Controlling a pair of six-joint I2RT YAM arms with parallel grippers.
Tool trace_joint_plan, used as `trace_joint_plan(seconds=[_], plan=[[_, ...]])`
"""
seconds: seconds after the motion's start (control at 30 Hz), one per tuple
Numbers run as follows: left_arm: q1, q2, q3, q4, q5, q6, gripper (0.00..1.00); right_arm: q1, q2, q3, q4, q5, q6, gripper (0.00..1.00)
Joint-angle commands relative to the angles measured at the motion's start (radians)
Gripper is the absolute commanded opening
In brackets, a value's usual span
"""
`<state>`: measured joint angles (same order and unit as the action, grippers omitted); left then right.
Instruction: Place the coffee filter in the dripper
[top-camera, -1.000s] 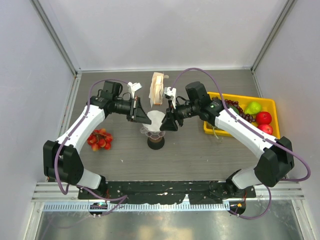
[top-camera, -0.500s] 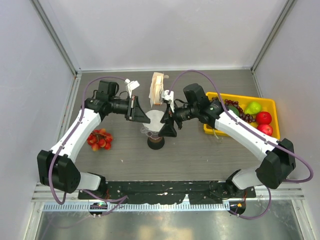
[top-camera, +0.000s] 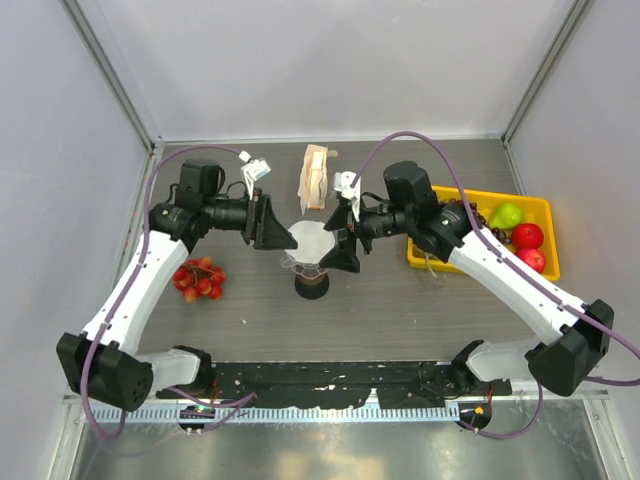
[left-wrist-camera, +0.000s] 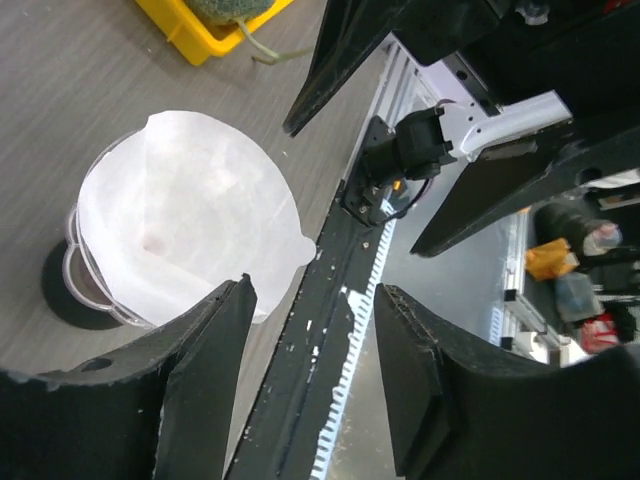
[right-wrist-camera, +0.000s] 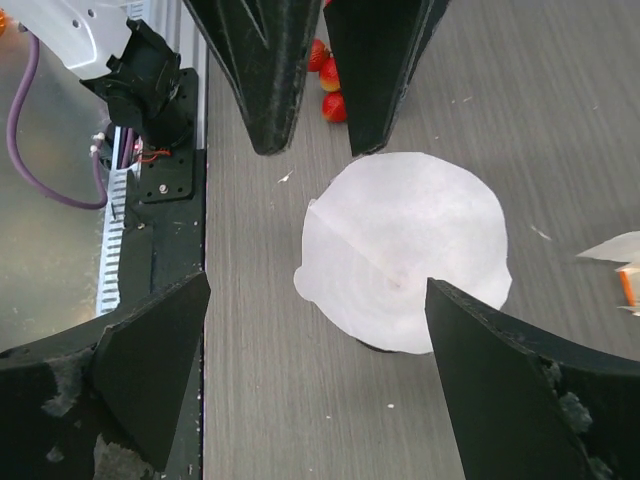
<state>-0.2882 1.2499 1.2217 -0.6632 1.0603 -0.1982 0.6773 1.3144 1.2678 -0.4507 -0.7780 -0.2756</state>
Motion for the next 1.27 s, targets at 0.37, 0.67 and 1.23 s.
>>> trace_joint_plan(seconds=[0.37,0.67,1.23], plan=[[0.089,-0.138,0.275,-0.136,-0.262,0.125,0.99,-0.068,-0.218,0.088,0.102,0.342,0.121,0.95],[0.360,-0.063,0.321,-0.346,-0.497,0.140,0.99,-0.453,-0.293,-0.004,0.130,0.471,0.306,0.95],[0.363,-0.171,0.013,-0.194,-0.885,0.279,0.99,-0.614,-0.386,-0.294,0.149,0.379,0.174,0.96]])
